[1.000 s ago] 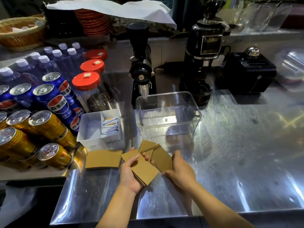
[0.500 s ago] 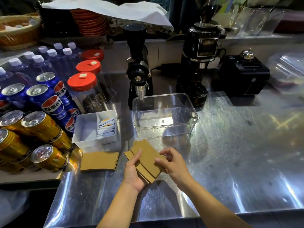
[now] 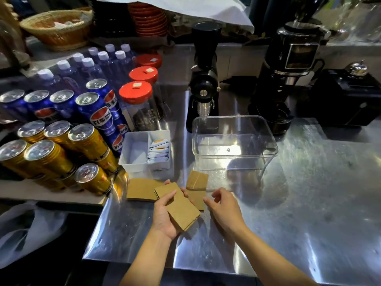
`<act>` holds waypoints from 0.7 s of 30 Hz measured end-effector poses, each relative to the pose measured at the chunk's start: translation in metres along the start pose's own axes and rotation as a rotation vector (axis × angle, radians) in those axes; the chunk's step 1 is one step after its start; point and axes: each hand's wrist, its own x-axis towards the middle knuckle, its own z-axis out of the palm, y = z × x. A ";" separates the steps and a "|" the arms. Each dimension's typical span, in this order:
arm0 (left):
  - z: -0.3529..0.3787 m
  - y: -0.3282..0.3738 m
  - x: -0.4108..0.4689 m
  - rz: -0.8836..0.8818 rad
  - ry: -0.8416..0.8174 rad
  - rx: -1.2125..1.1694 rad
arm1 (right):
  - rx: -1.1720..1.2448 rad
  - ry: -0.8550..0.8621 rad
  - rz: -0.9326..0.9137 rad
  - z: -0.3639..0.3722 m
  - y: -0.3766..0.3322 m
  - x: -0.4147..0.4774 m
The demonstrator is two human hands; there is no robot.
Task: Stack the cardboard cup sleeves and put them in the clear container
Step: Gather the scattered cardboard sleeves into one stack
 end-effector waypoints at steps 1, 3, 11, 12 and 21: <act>-0.001 0.003 -0.002 -0.008 0.012 -0.002 | -0.031 -0.014 0.026 0.004 -0.001 0.000; -0.003 0.010 -0.006 -0.015 0.029 0.010 | -0.091 -0.037 0.044 0.012 -0.004 0.001; -0.008 0.020 -0.021 -0.020 0.046 0.028 | -0.489 0.063 -0.067 0.044 -0.027 0.006; -0.009 0.021 -0.023 -0.021 0.034 0.029 | -0.528 0.048 -0.082 0.046 -0.026 0.007; -0.008 0.024 -0.026 0.039 -0.017 0.006 | -0.413 0.046 0.096 0.030 -0.018 0.030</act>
